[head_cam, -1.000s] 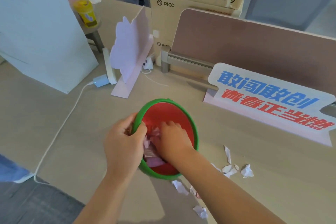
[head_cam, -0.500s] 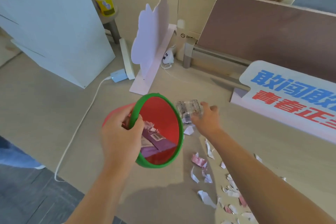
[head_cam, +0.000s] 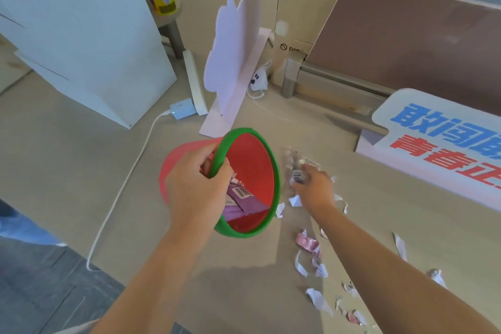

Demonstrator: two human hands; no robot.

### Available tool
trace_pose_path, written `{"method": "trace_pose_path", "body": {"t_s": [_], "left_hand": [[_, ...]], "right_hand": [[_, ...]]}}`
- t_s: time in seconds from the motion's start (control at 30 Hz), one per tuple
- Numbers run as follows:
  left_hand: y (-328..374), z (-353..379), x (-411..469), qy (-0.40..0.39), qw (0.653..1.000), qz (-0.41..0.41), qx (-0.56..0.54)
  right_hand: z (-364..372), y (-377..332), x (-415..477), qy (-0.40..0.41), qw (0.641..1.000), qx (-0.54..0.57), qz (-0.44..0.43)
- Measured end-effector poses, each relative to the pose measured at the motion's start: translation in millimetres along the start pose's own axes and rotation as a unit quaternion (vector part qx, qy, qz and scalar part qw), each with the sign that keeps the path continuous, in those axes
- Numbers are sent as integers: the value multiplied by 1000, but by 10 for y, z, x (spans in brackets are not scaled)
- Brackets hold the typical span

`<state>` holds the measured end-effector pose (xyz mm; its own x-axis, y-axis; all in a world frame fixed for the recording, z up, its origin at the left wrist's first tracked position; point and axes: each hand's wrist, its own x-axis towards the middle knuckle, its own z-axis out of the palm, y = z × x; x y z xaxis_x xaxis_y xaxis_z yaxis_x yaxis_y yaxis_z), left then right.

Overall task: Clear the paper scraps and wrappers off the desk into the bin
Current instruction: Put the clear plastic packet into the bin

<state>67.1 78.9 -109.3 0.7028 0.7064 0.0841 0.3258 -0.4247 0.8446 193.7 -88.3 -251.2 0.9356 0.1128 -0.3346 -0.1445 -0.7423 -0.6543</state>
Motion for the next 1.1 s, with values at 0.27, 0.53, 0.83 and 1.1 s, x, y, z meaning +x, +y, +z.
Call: {"method": "trace_pose_path", "body": {"t_s": [0.27, 0.53, 0.83, 1.1], "left_hand": [[-49, -18, -86, 2, 999, 36, 13], [-109, -220, -361, -15, 1000, 3, -11], [-273, -427, -459, -25, 999, 22, -11], [-174, -304, -431, -40, 998, 47, -29]], "right_hand": [[-548, -486, -691, 65, 979, 187, -53], [-385, -796, -1488, -76, 983, 17, -166], [-92, -859, -1685, -99, 979, -70, -166], [-227, -588, -1573, 49, 984, 79, -151]]}}
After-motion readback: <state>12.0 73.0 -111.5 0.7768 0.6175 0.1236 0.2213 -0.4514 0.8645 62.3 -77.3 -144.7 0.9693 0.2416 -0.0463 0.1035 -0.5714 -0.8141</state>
